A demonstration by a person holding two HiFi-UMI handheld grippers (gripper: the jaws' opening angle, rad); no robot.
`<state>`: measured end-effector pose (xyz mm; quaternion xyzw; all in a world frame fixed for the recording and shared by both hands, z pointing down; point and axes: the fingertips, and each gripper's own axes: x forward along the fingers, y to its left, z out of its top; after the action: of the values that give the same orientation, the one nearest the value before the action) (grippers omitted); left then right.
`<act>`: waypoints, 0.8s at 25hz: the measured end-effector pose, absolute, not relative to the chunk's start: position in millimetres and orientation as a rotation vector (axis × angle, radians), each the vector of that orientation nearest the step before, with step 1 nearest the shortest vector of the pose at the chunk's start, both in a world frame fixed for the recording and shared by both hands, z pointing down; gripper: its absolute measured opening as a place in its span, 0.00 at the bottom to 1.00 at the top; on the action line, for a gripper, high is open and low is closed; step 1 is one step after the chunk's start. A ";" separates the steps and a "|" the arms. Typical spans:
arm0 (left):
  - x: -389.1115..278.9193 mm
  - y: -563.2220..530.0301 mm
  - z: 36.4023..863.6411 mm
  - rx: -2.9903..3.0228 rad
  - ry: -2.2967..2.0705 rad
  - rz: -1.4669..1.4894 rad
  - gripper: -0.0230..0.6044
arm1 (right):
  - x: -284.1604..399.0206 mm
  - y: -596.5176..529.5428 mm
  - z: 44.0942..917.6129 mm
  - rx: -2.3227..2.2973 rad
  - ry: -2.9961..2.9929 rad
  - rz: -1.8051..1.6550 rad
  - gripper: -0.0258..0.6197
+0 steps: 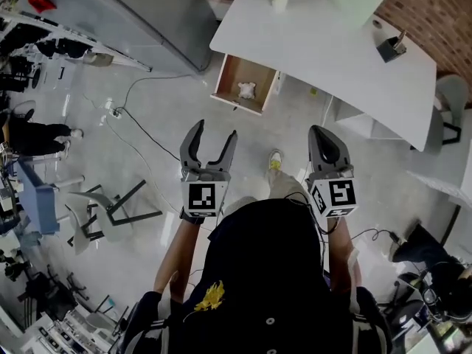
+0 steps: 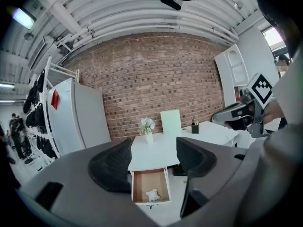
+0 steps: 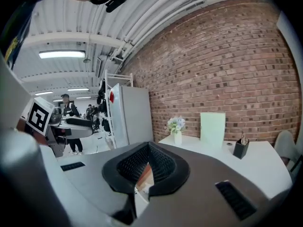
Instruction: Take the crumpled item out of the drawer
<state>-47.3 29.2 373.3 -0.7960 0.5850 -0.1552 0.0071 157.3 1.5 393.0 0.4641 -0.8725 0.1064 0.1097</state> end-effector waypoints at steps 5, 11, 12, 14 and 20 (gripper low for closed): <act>-38.4 -22.4 384.7 -2.507 1.833 -0.557 0.53 | 160.8 -58.6 397.5 1.342 -2.571 0.329 0.08; -42.4 -51.2 396.4 -2.513 1.851 -0.584 0.53 | 158.0 -79.3 418.1 1.312 -2.545 0.394 0.08; -45.6 -54.2 397.8 -2.513 1.856 -0.584 0.53 | 156.0 -81.2 419.7 1.309 -2.540 0.397 0.08; -53.7 -59.2 401.6 -2.521 1.864 -0.579 0.53 | 150.7 -84.5 420.1 1.313 -2.530 0.395 0.08; -79.2 -78.5 406.1 -2.563 1.821 -0.550 0.51 | 132.1 -106.7 418.1 1.399 -2.490 0.354 0.08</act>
<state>-79.2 -78.5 406.1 -0.8028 0.5703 -0.1722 -0.0252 132.1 -106.7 418.1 0.4820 -0.8577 0.1218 0.1312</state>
